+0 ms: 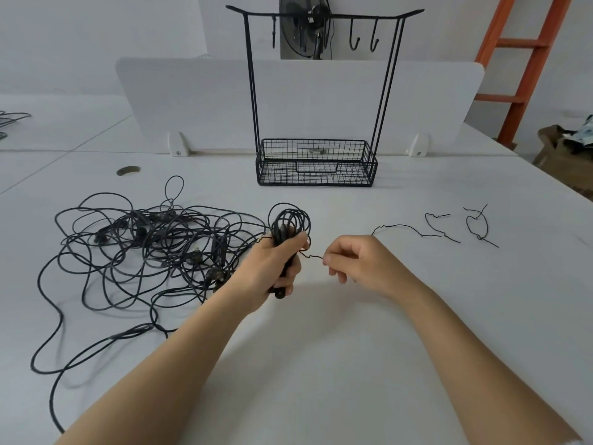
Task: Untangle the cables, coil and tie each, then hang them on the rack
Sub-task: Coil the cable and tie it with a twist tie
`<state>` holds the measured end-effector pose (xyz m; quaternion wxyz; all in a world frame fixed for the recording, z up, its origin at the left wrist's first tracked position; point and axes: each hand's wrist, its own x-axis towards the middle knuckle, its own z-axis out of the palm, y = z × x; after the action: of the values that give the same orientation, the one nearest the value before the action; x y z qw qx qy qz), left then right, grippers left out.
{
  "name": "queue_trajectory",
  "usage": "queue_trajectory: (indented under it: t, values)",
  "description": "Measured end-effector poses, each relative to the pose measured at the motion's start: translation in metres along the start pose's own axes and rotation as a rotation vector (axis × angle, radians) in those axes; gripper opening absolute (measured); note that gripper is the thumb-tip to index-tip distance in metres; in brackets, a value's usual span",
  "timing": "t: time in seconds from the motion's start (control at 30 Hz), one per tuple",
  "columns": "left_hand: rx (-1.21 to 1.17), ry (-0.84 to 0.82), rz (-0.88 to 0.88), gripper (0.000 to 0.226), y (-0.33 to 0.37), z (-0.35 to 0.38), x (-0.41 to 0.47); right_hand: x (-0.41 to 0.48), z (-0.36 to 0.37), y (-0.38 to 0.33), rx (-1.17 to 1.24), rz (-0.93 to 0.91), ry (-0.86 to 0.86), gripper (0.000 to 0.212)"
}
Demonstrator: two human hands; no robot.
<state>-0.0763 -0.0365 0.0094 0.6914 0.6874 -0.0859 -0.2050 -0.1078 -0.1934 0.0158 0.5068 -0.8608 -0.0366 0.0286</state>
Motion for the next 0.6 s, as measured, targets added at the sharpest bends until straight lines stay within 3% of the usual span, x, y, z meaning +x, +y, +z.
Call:
queue_trajectory:
  t: [0.2,0.33,0.6]
  values:
    - [0.037,0.028,0.135,0.026,-0.0054,0.0024,0.0026,-0.0011,0.0004,-0.0015,0.039,-0.01,-0.014,0.022]
    - [0.02,-0.016,0.154,0.027,-0.0058,0.0013,0.0018,0.0006,0.0,-0.0002,0.154,-0.022,0.095,0.015]
    - [0.105,-0.159,0.126,0.032,-0.0041,0.0059,-0.0035,0.0011,0.0018,0.0,0.178,-0.012,0.115,0.018]
